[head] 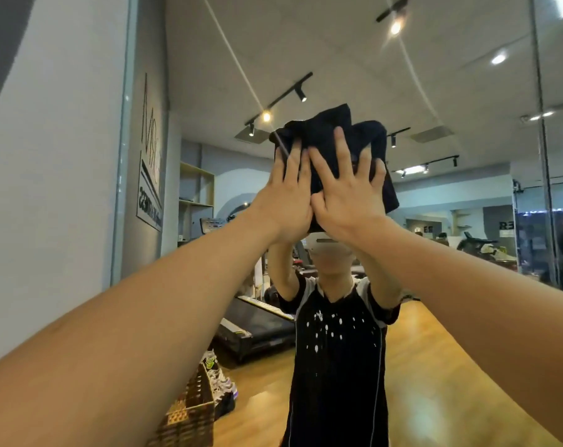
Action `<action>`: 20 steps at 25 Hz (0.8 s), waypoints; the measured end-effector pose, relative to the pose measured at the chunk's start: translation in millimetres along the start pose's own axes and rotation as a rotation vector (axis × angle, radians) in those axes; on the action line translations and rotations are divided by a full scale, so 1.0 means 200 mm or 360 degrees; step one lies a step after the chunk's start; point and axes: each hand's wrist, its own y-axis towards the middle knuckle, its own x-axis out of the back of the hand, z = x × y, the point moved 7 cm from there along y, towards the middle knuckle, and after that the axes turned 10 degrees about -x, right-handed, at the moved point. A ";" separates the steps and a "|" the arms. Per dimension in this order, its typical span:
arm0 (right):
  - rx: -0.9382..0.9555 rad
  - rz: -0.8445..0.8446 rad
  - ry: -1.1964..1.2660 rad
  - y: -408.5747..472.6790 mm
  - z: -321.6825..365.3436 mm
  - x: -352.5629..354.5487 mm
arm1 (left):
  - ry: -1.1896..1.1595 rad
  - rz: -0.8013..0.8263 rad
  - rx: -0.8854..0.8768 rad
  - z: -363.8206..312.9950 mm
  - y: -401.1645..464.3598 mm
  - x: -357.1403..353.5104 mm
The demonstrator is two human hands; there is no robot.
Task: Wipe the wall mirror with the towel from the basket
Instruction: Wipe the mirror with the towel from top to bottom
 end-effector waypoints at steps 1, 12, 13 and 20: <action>0.0022 0.0008 0.0009 0.02 0.08 -0.02 | 0.0041 -0.0011 -0.0008 0.07 -0.03 0.01; 0.0086 -0.0034 0.0029 0.14 1.03 -0.22 | 0.0284 -0.0197 -0.0066 0.95 -0.42 0.17; 0.0117 -0.0027 0.0054 0.14 1.12 -0.23 | 0.0291 -0.0207 -0.0051 1.02 -0.48 0.18; 0.0259 0.0052 0.0189 -0.14 1.60 -0.42 | 0.0379 -0.0121 -0.0031 1.35 -0.95 0.10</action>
